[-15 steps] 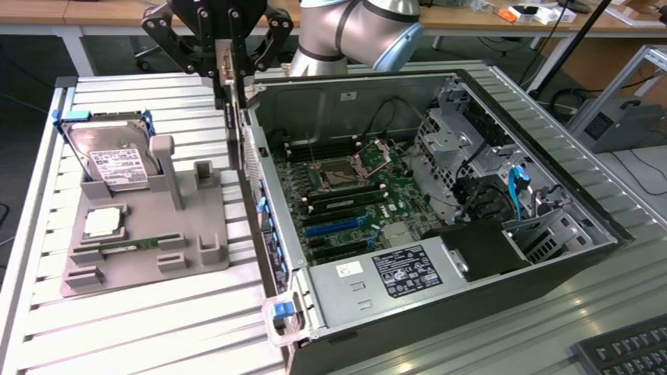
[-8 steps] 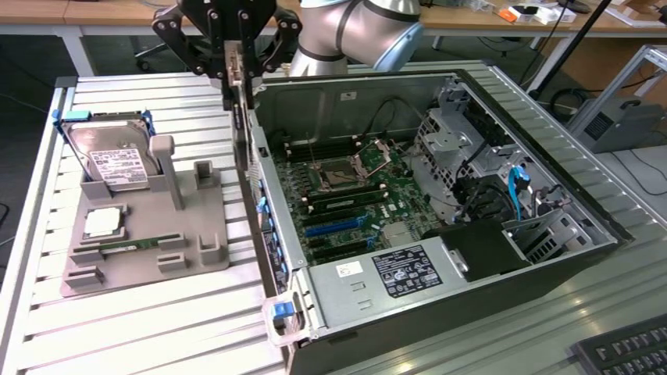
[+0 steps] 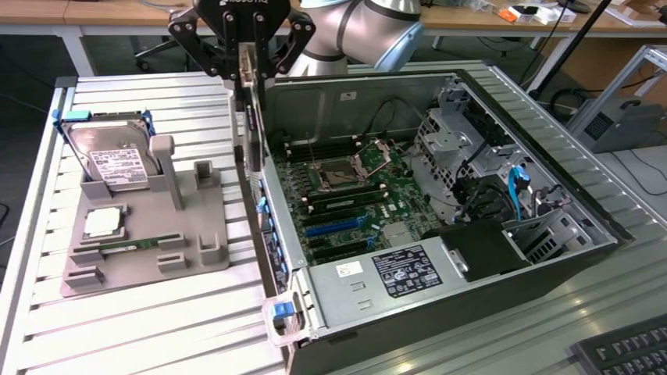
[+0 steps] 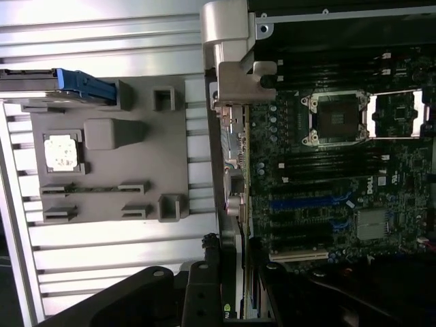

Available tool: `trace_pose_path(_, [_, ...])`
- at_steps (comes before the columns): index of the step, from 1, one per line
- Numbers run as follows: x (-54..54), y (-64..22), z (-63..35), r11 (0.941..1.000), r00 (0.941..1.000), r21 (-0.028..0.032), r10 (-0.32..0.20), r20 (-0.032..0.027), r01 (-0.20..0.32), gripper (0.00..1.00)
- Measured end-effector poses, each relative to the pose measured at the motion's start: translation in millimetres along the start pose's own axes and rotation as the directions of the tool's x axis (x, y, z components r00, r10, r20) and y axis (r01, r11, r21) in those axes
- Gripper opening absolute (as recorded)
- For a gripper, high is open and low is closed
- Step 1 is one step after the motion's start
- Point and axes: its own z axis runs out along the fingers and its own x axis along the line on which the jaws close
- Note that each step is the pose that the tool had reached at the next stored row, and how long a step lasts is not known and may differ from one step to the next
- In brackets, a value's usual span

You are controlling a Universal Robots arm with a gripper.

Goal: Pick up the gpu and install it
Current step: 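Pick up the gpu and move the gpu toward the slot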

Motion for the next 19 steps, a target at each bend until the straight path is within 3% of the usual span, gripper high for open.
trace_pose_path(19, [-28.5,-2.3,1.8,1.0,1.0,0.0021,0.0,0.0001,0.0,0.27])
